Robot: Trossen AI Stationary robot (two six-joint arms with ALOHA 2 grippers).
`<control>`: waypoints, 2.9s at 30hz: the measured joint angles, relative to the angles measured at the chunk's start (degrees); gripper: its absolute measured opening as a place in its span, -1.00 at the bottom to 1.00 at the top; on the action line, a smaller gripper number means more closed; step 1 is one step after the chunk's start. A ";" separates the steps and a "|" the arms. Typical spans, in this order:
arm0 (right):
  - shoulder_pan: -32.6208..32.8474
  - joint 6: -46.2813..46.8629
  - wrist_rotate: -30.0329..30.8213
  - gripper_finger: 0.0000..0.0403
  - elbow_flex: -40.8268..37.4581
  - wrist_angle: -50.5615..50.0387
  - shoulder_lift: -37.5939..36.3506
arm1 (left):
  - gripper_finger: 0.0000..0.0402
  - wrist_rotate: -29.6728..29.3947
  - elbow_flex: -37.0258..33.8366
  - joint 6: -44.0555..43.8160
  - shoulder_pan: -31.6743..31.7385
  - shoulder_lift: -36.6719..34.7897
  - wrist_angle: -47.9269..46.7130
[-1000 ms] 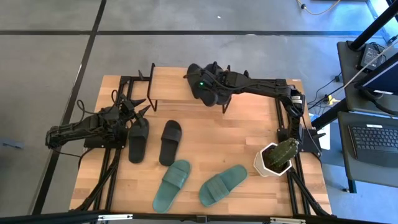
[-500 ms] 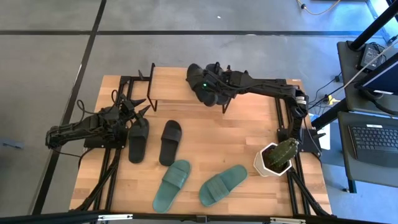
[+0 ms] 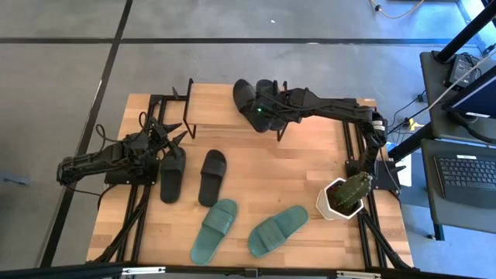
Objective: Pick and place slides into the shelf
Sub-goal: Put the black slide on the shelf
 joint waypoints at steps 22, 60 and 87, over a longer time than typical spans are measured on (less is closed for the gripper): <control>1.17 1.54 -5.15 -0.38 -0.02 3.34 0.38 | -0.14 -0.17 -0.01 0.00 0.00 0.00 0.00; 9.66 -36.75 -19.09 -0.38 4.98 8.57 2.91 | -0.14 -0.07 0.00 0.01 0.01 0.00 0.01; 7.61 -43.85 -27.91 -0.38 -2.97 17.71 3.42 | -0.14 -0.09 0.00 0.02 0.02 0.02 0.00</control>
